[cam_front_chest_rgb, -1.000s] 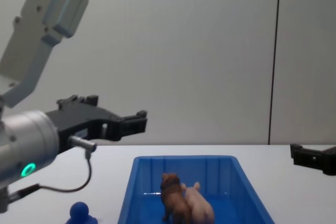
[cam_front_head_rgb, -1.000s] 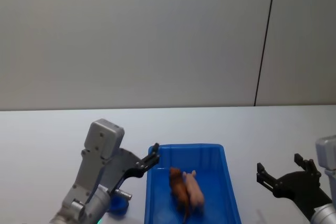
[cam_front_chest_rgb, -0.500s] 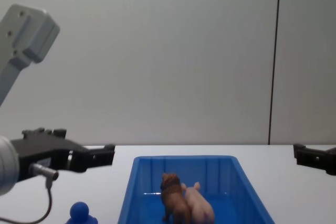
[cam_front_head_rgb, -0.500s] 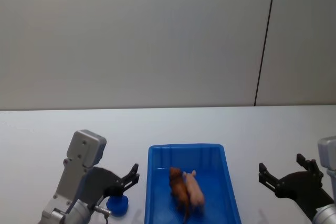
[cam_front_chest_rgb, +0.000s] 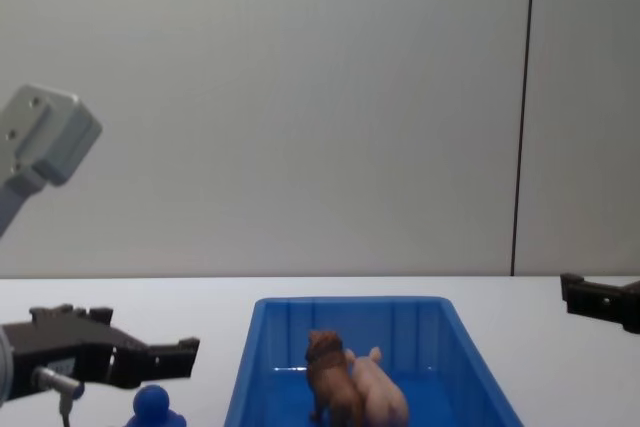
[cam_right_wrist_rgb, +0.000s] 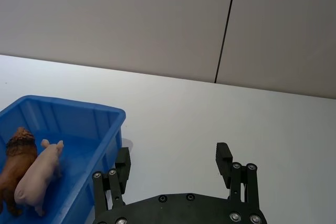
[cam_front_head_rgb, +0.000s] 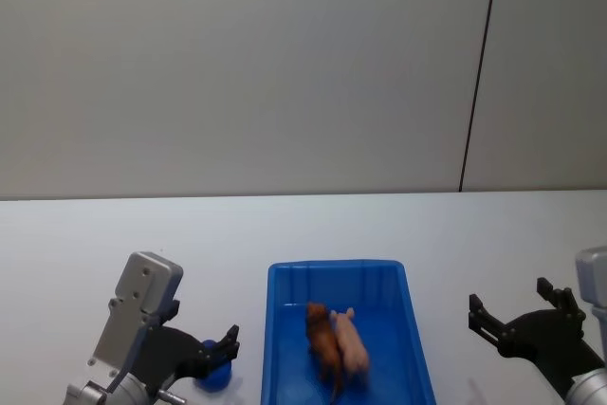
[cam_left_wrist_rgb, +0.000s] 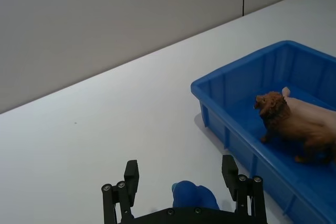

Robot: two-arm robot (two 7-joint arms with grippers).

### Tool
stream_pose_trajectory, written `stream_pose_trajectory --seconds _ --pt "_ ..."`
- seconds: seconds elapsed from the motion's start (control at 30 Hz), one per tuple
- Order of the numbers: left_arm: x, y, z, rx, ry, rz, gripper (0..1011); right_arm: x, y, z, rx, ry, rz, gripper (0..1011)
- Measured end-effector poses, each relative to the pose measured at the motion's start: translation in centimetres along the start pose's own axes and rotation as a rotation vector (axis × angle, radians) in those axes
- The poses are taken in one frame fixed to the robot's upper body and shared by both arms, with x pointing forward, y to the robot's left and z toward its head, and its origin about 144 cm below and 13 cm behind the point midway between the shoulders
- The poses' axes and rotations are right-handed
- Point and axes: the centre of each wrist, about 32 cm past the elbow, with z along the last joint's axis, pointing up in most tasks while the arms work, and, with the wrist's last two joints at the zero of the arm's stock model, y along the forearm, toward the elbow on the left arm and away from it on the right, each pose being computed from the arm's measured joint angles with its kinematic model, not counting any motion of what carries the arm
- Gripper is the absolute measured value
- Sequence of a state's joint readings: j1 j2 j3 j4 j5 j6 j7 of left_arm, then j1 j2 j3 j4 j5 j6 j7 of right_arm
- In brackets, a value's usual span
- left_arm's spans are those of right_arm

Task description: Pick up the two dolls from the table and place them into the box.

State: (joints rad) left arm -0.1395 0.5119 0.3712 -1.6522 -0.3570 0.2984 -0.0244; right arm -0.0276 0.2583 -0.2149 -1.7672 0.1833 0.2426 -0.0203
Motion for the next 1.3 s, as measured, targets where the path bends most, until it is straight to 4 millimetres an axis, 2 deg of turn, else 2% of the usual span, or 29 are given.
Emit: stream_pose_trajectory --seconds 0.4,0.67,0.77,0.87,0.9,1.0,1.13,1.3 --pt "1.3 -1.7 -1.5 0.052 0.026 -0.041 993 0.0 0.0 0.0 -0.001 -0.001 -0.001 1001" --pt "1.7 -2.4 -2.2 0.073 0.039 -0.061 815 0.0 0.0 0.0 0.000 -0.001 -0.001 1001" --pt "1.8 -2.6 -2.5 0.081 0.045 -0.065 682 0.0 0.0 0.0 -0.001 -0.001 0.000 1001" --pt "1.9 -2.7 -2.6 0.083 0.048 -0.066 624 0.0 0.0 0.0 -0.001 -0.001 0.000 1001" --pt "1.9 -2.8 -2.7 0.084 0.050 -0.068 564 0.0 0.0 0.0 -0.001 -0.001 -0.001 1001" --pt "2.0 -2.8 -2.8 0.085 0.052 -0.069 499 0.0 0.0 0.0 -0.001 -0.001 0.000 1001" --pt "2.1 -2.8 -2.9 0.081 0.058 -0.071 342 0.0 0.0 0.0 -0.001 -0.001 -0.001 1001" --pt "2.1 -2.8 -2.9 0.073 0.061 -0.072 300 0.0 0.0 0.0 -0.001 -0.001 0.000 1001"
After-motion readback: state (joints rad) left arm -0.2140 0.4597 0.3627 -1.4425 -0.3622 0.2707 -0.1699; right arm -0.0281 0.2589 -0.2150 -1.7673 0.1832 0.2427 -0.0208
